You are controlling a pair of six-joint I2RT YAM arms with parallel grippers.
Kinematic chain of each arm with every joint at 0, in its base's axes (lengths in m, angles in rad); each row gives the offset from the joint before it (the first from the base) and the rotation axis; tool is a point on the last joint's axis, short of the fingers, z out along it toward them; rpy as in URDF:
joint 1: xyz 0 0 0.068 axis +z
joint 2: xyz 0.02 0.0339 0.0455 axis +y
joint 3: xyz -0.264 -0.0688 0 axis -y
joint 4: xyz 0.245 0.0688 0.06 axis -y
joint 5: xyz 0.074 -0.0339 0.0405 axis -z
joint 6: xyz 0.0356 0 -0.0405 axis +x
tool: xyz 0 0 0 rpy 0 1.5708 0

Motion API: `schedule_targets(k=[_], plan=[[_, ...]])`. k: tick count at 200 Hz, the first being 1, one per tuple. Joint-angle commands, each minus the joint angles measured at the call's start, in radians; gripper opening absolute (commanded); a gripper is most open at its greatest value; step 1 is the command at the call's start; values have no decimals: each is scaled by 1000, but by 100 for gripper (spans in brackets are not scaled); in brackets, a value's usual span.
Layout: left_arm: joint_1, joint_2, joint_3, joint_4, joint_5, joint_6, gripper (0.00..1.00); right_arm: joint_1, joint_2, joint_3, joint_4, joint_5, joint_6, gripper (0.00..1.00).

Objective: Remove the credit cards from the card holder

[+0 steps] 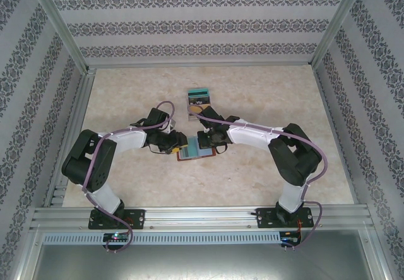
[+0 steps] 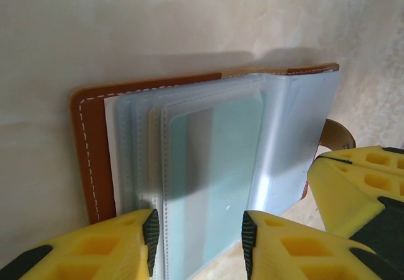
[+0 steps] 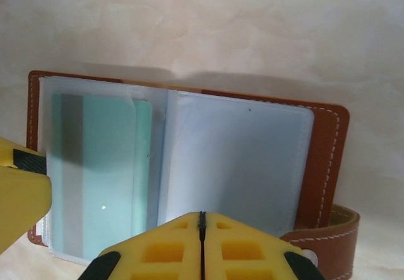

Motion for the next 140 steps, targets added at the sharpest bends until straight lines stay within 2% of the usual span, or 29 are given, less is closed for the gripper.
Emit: schedule_targets(k=[1,25,63,140], plan=[[9,0,1,-1,-17,2,41,3,-13,0,38,-35,-13,9],[17,-18,3,-29,-29,10,41,3,-9,21,52,-87,-16,9],[53,-60,-12,-45,-38,21,41,3,37,53,44,-125,-18,2],[54,-43,-29,-17,-17,11,41,6,90,66,41,-162,-21,2]])
